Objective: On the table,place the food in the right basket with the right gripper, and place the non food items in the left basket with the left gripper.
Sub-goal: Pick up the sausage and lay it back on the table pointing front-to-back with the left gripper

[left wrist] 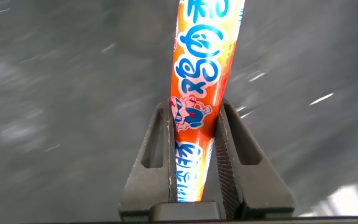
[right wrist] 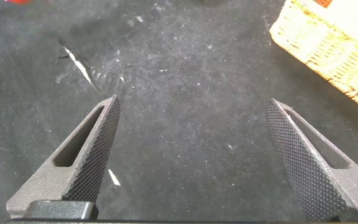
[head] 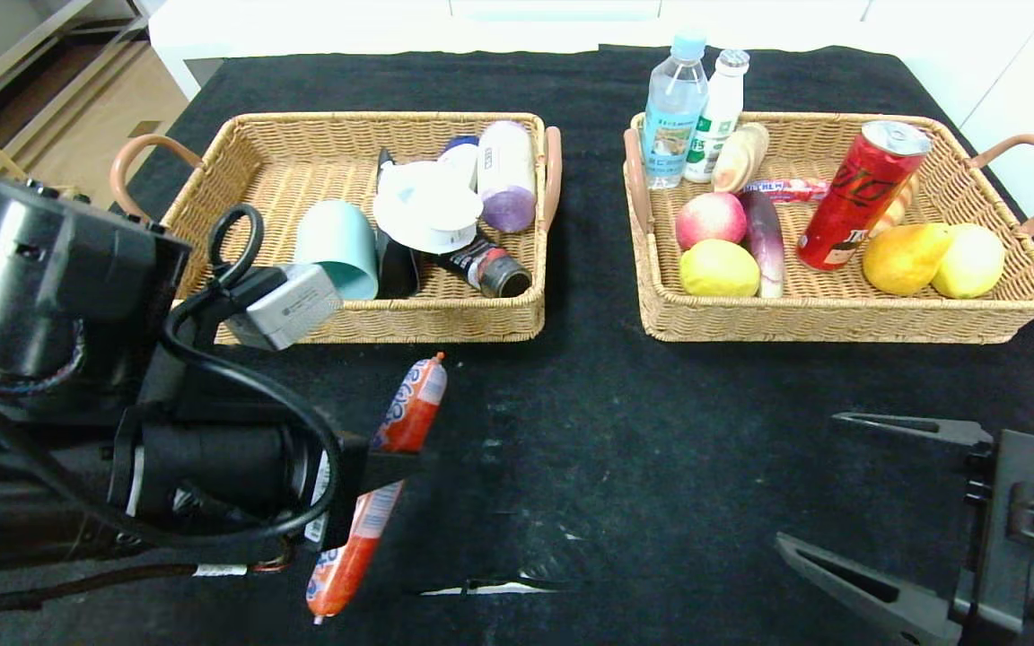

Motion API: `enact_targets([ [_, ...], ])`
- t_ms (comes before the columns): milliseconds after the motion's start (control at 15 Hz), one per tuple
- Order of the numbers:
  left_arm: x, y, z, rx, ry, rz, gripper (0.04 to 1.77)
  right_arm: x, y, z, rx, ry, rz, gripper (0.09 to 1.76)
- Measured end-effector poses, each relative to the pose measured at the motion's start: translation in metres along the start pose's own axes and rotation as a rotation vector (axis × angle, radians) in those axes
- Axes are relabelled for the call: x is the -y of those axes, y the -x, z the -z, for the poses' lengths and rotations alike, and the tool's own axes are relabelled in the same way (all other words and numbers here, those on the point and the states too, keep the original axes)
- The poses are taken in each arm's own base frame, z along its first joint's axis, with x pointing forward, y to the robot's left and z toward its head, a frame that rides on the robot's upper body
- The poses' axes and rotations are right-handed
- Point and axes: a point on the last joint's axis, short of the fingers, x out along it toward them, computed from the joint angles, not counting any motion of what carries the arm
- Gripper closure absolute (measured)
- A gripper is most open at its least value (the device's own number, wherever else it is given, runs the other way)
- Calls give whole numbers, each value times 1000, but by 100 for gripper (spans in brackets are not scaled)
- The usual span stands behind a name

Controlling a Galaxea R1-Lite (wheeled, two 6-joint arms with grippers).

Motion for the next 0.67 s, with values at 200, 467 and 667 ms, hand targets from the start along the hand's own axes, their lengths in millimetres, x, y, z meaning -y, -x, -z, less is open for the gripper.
enact_targets([
  [200,13,-15,-9,-11,76,37,136,1,0,-1,3,1,6,14],
  [467,36,-42,-22,33,97,105,136,5,0,-4,10,1,25,14],
  [667,48,-67,-26,42,110,124,136,6,0,-4,10,0,30,14],
])
